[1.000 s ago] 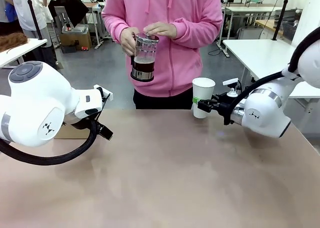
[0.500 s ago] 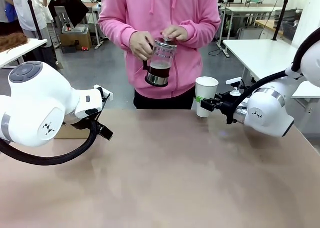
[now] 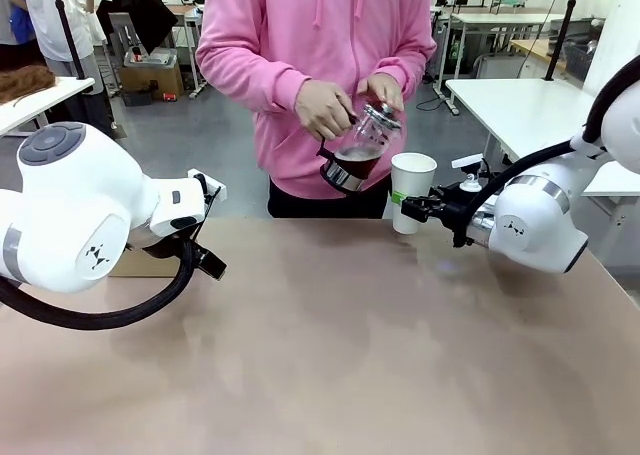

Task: Pour a drink into a cup and package it in a carrier.
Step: When a person places the Paper Cup Lid on the 600 ml Paper Cup , lift the 600 ml Paper Cup.

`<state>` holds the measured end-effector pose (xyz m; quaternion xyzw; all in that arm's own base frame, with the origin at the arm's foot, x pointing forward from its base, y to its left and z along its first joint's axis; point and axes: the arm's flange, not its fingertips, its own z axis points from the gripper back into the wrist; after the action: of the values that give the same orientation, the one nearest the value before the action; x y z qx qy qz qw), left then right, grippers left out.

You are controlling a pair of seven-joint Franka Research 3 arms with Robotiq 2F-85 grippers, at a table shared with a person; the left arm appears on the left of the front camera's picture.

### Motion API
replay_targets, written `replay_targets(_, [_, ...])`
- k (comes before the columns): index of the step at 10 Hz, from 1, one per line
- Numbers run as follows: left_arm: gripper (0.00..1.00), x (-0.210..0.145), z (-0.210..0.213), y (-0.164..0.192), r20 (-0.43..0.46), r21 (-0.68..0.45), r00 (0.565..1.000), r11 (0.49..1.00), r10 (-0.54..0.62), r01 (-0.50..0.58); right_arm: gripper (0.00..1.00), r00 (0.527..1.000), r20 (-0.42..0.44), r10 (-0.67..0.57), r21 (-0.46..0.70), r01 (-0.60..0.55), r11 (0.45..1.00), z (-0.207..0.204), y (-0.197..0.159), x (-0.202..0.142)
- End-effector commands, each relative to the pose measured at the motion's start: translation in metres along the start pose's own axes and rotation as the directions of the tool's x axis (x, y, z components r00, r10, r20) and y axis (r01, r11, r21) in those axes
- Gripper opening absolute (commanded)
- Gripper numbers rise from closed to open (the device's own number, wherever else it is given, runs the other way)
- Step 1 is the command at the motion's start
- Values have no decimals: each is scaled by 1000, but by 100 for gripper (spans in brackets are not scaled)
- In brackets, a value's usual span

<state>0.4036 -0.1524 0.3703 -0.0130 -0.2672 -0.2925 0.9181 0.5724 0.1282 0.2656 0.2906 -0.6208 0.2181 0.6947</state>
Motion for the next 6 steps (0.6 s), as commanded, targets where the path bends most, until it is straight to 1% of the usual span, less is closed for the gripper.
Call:
replay_targets(1, [100,0,0,0,1,-2,1000,1000,1,-1,80,1000,1,0,1,0,1000,1,3,4])
replay_targets(6, [100,0,0,0,1,-2,1000,1000,1,-1,80,1000,1,0,1,0,1000,1,3,4])
